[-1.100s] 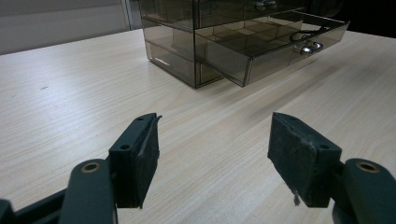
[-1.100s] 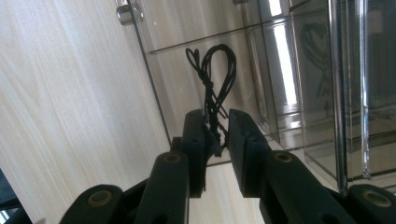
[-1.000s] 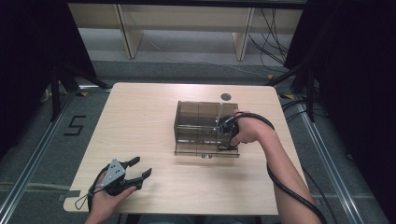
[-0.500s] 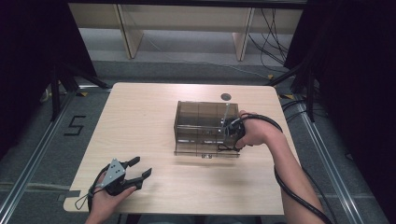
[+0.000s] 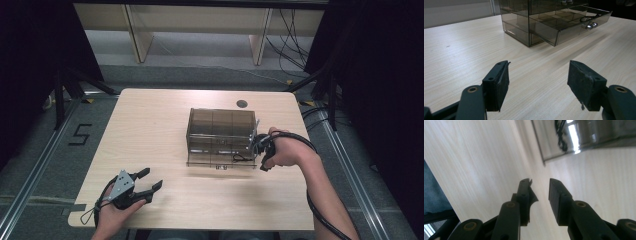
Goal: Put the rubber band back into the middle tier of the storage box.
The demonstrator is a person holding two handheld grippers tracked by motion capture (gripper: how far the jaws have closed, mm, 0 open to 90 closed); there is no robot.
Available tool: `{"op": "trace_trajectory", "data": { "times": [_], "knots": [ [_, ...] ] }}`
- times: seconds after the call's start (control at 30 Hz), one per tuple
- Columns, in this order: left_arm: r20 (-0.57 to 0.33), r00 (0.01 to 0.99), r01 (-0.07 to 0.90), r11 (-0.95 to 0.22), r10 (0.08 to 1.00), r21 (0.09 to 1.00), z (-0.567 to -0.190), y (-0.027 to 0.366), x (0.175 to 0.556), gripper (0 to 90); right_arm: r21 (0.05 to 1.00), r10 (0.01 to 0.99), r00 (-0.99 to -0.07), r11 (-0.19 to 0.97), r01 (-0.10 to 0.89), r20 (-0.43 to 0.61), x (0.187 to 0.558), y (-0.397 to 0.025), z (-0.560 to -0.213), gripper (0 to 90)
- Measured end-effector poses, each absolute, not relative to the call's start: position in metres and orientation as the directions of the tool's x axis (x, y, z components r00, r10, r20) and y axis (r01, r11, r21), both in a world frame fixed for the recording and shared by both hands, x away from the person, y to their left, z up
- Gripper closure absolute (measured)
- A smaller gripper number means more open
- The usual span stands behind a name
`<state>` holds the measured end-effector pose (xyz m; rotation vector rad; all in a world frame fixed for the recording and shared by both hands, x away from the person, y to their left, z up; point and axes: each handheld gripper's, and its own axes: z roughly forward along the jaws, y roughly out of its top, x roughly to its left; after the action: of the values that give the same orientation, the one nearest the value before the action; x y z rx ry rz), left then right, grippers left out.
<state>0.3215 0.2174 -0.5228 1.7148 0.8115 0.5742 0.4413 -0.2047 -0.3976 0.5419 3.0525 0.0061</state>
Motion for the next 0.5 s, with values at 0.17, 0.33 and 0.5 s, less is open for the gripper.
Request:
{"op": "trace_trajectory", "data": {
  "times": [0.17, 0.33, 0.5],
  "knots": [
    [-0.026, 0.65, 0.226, -0.161, 0.76, 0.961, -0.523, 0.217, 0.322, 33.2, 0.001, 0.364, -0.931, 0.931, 0.364, -0.031, 0.43, -0.216, -0.408, 71.3],
    [-0.024, 0.649, 0.227, -0.163, 0.76, 0.96, -0.523, 0.217, 0.322, 33.1, 0.0, 0.372, -0.928, 0.928, 0.372, -0.021, 0.418, -0.225, -0.418, 70.8],
    [-0.022, 0.65, 0.225, -0.165, 0.76, 0.96, -0.523, 0.217, 0.322, 33.1, -0.007, 0.393, -0.919, 0.919, 0.393, -0.012, 0.405, -0.233, -0.427, 70.3]
  ]
}}
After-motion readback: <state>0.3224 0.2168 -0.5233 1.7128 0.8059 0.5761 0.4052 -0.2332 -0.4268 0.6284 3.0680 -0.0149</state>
